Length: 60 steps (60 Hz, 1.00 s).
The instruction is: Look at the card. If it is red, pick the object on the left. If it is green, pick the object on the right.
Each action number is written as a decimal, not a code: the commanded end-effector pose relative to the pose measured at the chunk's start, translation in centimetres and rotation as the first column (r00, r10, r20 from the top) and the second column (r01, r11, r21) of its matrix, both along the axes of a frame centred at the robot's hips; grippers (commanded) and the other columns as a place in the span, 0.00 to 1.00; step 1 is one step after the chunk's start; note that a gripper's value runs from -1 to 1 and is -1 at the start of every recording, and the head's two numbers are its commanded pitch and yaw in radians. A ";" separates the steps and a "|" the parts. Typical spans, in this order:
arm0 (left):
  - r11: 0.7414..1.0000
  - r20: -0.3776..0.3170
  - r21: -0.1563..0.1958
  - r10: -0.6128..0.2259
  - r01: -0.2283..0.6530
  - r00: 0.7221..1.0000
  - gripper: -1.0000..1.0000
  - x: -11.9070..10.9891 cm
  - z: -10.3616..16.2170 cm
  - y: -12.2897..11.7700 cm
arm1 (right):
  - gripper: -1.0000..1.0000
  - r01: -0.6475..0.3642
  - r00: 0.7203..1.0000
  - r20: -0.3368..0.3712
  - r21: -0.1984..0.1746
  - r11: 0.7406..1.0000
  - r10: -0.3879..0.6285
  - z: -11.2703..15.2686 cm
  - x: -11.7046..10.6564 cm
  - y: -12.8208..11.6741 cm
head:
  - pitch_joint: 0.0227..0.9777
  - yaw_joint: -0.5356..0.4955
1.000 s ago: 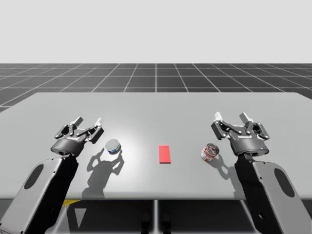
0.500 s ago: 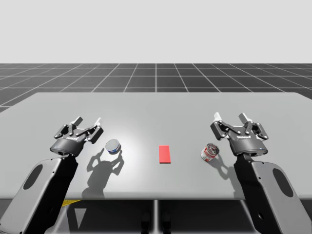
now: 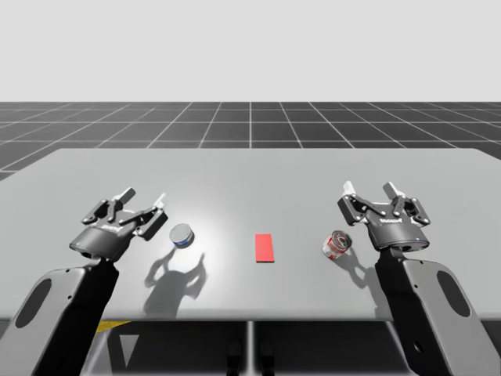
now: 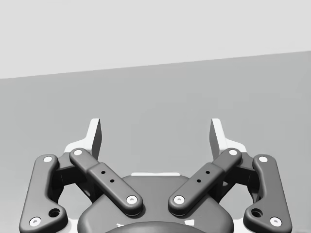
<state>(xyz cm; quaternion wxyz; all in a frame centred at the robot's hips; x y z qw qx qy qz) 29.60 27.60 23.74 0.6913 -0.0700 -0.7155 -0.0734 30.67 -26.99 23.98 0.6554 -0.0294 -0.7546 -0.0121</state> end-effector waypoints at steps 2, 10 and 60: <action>0.995 -0.033 0.060 -0.078 0.080 0.996 0.00 -2.5 0.1 -1.0 | 0.00 0.002 1.000 -0.001 0.001 1.000 -0.002 -0.1 0.0 0.0 | 0.87 0.87; 0.988 -0.093 0.056 -0.140 0.145 0.986 0.00 -4.6 -1.0 -0.8 | 0.00 0.005 1.000 -0.001 0.003 1.000 -0.005 0.0 0.0 0.0 | 0.86 0.87; 0.987 -0.339 0.108 -0.075 0.118 0.938 0.00 -3.3 -9.2 -1.1 | 0.00 0.001 1.000 0.000 0.018 1.000 -0.001 0.1 0.0 -0.2 | 0.85 0.85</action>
